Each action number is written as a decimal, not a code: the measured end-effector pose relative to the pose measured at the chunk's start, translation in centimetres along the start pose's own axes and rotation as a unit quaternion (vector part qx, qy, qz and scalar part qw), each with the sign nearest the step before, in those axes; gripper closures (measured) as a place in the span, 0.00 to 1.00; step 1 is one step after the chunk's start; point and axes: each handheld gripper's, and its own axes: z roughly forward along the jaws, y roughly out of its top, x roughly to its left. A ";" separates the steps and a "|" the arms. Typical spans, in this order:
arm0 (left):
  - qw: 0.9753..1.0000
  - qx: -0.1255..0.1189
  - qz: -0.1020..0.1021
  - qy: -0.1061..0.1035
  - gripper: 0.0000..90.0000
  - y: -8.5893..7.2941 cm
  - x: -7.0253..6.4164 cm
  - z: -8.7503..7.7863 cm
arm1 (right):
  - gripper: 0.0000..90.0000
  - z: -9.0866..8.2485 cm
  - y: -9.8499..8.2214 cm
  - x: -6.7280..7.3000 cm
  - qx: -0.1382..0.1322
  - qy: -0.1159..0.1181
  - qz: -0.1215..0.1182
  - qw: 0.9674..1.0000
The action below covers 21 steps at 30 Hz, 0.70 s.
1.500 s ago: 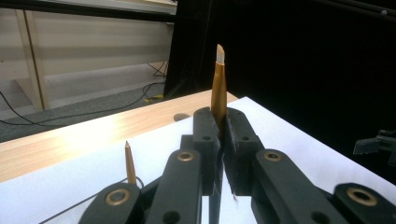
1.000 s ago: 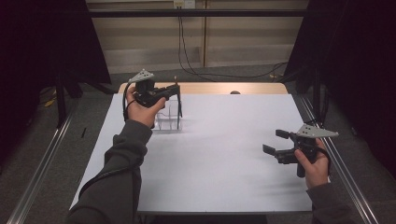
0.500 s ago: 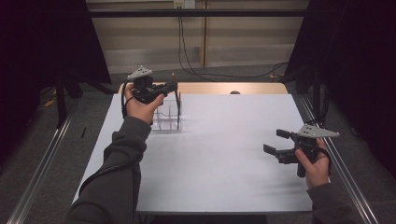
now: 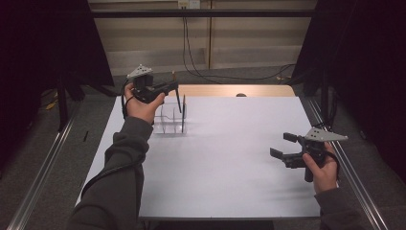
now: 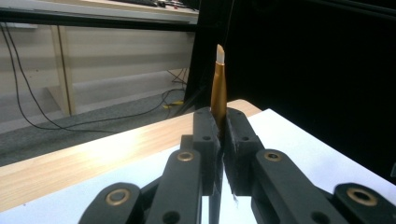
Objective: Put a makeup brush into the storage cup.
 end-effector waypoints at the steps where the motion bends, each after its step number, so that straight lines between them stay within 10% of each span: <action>1: 1.000 0.000 -0.001 -0.001 0.94 0.0 0.1 0.0 | 0.10 0.0 0.0 0.0 0.000 0.000 0.000 1.000; 21: 1.000 -0.001 0.005 0.015 0.94 -0.1 1.2 0.1 | 0.10 -0.1 -0.1 -0.1 0.002 0.001 -0.002 1.000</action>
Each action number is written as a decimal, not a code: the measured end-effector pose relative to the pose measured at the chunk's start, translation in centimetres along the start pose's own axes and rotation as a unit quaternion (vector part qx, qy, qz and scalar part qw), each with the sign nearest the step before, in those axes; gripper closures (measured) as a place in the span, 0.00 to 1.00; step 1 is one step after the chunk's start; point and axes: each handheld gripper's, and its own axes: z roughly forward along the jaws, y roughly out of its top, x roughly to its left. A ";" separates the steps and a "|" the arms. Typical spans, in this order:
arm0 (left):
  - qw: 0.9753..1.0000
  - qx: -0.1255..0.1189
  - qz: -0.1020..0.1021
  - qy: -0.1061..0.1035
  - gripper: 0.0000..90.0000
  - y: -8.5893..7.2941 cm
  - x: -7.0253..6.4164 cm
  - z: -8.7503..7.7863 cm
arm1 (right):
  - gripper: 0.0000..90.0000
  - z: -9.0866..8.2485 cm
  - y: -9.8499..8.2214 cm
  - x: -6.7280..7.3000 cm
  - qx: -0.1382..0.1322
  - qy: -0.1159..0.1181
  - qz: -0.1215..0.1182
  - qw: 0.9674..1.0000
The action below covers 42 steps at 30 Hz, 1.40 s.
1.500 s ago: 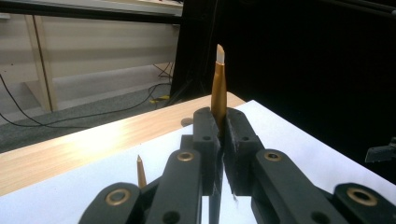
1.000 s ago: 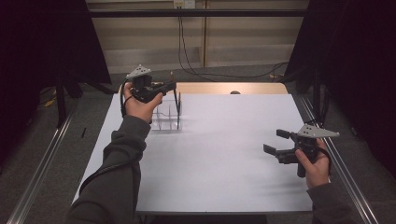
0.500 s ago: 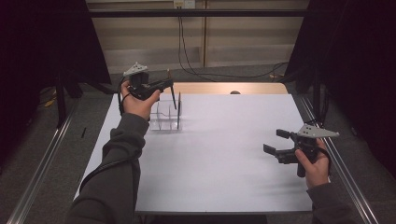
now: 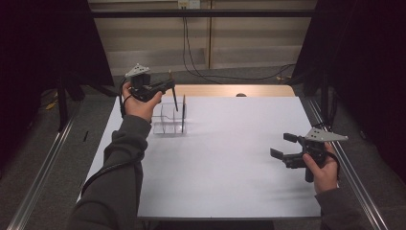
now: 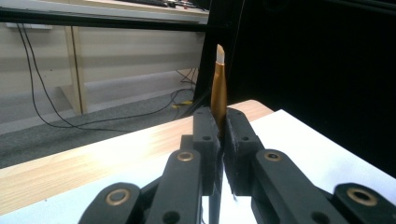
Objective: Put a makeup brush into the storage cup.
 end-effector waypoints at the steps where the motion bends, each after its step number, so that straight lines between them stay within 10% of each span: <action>1: 1.000 0.004 -0.002 0.004 0.94 0.0 0.0 0.0 | 0.10 0.0 0.0 0.0 0.000 0.001 0.000 1.000; 42: 1.000 0.020 0.002 0.010 0.94 -2.0 0.1 0.7 | 0.10 0.0 0.0 0.0 0.002 0.000 -0.002 1.000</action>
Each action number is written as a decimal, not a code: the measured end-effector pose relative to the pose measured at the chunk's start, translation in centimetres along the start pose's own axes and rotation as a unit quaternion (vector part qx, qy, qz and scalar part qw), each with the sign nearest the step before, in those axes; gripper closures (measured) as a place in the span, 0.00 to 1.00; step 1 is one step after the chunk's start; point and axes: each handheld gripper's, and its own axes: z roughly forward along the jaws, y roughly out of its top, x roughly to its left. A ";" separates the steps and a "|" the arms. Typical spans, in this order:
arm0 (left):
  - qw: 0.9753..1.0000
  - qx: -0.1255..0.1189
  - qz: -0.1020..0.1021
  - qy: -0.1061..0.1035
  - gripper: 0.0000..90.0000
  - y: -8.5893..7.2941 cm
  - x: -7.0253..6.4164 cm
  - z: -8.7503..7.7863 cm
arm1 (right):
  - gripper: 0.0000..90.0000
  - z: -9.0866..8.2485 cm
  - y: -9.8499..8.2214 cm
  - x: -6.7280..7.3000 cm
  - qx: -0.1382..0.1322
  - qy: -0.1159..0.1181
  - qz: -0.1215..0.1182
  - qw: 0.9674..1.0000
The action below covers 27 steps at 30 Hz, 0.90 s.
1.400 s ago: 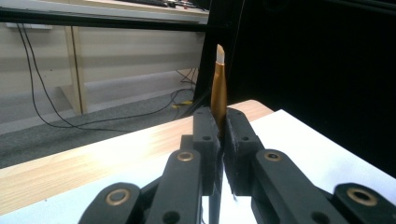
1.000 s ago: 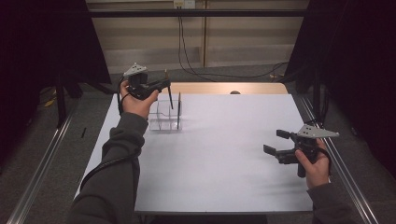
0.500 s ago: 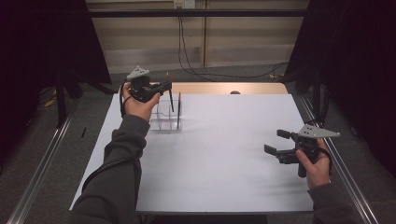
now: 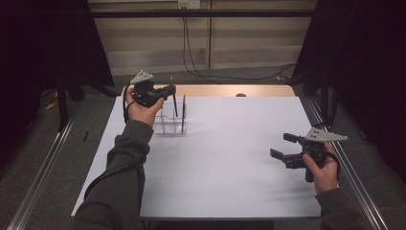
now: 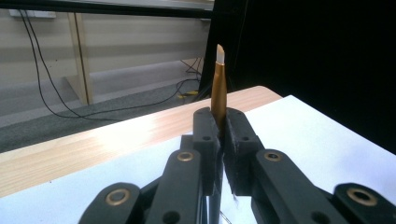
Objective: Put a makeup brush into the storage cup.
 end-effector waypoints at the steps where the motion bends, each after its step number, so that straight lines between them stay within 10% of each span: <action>1: 1.000 -0.002 -0.002 -0.002 0.94 -0.1 0.0 0.0 | 0.10 0.0 0.0 0.0 0.000 0.001 0.000 1.000; 27: 1.000 0.001 -0.002 0.004 0.94 -1.5 0.0 0.2 | 0.10 -0.1 0.1 0.0 -0.001 0.000 -0.002 1.000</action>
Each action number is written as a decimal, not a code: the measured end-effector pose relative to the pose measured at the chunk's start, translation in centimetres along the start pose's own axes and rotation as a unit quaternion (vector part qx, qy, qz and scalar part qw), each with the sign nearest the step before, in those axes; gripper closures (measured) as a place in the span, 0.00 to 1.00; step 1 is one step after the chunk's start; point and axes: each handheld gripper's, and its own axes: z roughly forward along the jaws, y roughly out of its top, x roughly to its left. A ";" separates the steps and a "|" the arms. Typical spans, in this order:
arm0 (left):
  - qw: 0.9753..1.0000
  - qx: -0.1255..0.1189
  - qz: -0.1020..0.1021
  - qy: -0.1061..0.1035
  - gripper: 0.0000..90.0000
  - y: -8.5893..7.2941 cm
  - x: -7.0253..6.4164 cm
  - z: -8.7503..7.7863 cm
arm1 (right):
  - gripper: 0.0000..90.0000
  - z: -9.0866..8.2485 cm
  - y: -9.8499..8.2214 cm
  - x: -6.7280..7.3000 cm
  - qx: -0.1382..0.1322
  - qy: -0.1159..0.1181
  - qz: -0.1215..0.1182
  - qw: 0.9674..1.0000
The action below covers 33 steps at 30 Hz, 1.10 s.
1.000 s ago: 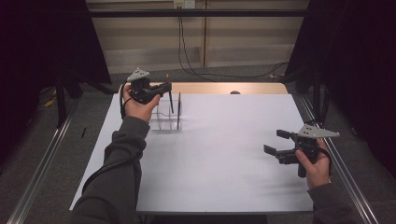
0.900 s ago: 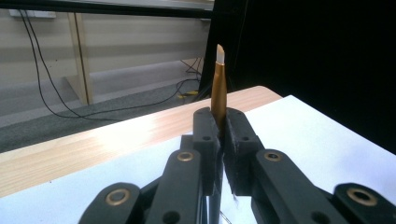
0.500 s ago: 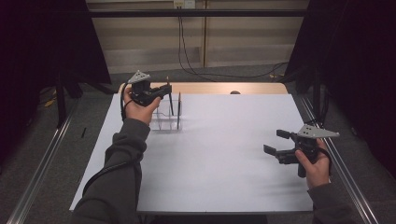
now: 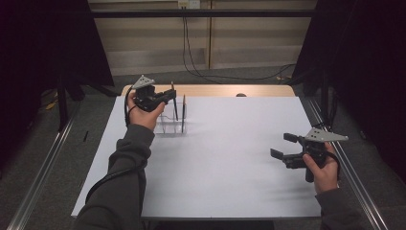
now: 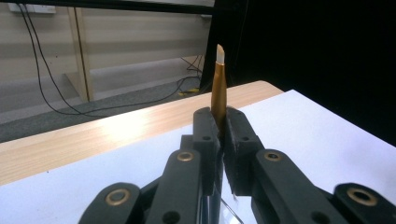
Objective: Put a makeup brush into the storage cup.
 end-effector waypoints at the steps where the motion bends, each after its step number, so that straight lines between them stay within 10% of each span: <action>1: 1.000 0.002 0.000 0.001 0.94 -0.1 0.0 0.0 | 0.10 0.0 0.0 0.0 0.000 0.001 0.001 1.000; 33: 1.000 0.008 0.001 0.002 0.94 -1.7 0.3 0.3 | 0.10 0.1 0.0 0.2 0.002 0.002 -0.001 1.000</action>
